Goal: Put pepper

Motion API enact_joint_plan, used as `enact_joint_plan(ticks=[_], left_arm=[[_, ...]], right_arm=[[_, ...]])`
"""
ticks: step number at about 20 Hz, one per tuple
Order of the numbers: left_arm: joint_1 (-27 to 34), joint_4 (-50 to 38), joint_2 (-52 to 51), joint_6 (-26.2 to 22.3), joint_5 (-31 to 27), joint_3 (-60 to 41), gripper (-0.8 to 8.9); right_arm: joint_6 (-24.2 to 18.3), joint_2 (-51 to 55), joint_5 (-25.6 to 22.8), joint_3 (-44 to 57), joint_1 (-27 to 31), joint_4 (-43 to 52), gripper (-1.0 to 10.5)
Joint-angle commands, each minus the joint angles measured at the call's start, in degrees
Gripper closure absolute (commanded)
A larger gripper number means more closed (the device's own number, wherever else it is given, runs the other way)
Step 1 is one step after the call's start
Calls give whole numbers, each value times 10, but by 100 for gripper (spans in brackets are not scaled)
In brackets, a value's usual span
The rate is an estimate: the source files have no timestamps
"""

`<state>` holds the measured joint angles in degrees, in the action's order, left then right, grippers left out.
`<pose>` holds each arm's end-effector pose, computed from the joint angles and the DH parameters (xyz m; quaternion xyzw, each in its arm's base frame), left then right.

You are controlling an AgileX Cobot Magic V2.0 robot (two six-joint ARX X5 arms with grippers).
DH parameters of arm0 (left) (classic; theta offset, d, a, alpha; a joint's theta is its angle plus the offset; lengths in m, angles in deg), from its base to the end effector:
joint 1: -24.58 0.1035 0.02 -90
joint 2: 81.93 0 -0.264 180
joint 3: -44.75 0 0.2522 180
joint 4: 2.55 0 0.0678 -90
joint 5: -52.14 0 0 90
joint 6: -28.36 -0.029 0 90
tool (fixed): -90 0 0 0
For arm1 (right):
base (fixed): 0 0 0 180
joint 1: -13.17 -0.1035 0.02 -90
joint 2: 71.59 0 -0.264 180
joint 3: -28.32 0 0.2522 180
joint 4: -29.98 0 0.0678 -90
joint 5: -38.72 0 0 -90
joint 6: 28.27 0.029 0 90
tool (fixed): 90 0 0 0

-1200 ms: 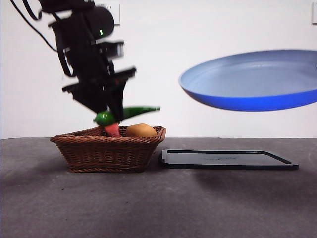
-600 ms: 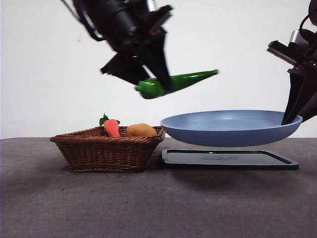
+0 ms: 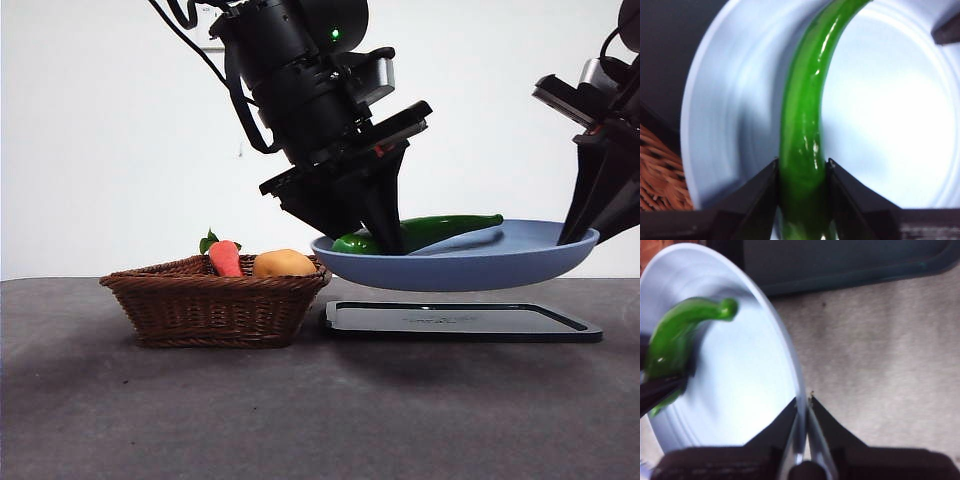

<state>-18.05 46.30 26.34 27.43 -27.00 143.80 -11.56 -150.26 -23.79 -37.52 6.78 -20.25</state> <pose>0.2925 -0.2767 0.2321 0.1392 0.4636 -0.3972 0.7797 0.2533 0.0418 0.2230 0.2132 0.5447 0.1710 0.7928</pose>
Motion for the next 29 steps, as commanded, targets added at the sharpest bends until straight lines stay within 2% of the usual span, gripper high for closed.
enact_joint_plan(ticks=[1, 4, 10, 15, 20, 29], left_arm=[[-8, -3, 12, -6, -3, 11, 656], [-12, 3, 12, -5, -2, 11, 576], [-13, 21, -16, -4, -1, 11, 576], [-12, 61, -92, -6, -3, 11, 577], [-4, 88, -188, -7, -3, 11, 578], [22, 133, -311, -6, -3, 11, 581]], right_arm=[[1, -6, 20, -7, -1, 5, 941], [-1, -6, 21, -7, -1, 5, 941], [-7, -6, 21, -7, -1, 2, 941], [-7, -6, 21, -7, 0, 8, 941], [14, -14, 19, -15, 19, 52, 941], [16, -202, 4, -167, 65, 51, 941]])
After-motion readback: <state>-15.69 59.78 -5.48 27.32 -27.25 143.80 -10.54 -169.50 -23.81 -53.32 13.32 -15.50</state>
